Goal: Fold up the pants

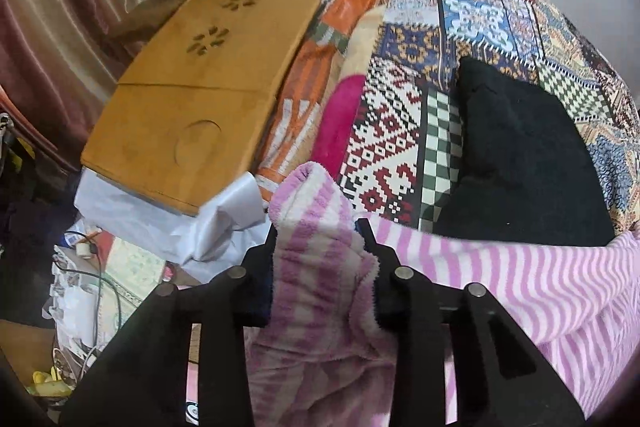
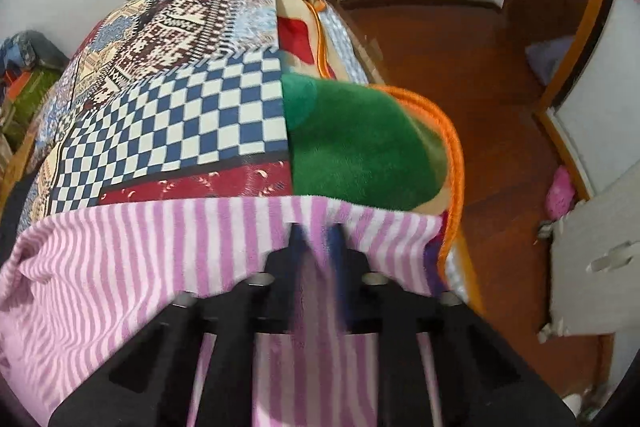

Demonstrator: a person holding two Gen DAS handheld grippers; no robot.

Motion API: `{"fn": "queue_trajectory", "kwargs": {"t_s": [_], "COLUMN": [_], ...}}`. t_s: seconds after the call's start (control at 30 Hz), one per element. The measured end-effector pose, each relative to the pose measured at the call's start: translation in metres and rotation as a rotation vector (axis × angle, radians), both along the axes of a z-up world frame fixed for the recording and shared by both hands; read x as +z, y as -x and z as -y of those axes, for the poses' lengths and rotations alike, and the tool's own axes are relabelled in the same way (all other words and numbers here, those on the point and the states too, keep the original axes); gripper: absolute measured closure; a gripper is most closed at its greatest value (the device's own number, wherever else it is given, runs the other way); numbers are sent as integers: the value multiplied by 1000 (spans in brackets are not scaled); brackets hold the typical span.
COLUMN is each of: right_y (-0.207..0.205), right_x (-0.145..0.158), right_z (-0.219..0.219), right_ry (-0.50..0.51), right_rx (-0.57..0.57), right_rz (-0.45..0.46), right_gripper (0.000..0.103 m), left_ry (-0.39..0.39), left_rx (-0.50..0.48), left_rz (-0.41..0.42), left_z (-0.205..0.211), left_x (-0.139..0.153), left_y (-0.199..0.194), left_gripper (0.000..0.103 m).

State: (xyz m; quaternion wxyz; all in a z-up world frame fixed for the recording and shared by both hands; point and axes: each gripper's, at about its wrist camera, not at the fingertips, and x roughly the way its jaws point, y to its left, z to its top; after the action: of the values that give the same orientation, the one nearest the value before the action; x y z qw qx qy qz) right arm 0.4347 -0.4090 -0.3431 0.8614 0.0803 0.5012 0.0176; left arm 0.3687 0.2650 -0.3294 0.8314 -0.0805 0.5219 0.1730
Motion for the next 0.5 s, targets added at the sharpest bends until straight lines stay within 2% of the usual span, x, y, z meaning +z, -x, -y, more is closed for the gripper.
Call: {"fn": "queue_trajectory", "kwargs": {"t_s": [0.17, 0.37, 0.5], "right_y": [10, 12, 10], "right_x": [34, 78, 86], "right_z": [0, 0, 1], "right_ry": [-47, -33, -23], "right_rx": [-22, -12, -1], "right_rz": [100, 191, 208], "right_gripper": [99, 99, 99], "left_ry": [-13, -34, -30], "left_rx": [13, 28, 28], "left_rz": [52, 125, 131], "left_z": [-5, -9, -9], "left_x": [25, 57, 61], "left_y": [6, 10, 12], "left_gripper": [70, 70, 70]}}
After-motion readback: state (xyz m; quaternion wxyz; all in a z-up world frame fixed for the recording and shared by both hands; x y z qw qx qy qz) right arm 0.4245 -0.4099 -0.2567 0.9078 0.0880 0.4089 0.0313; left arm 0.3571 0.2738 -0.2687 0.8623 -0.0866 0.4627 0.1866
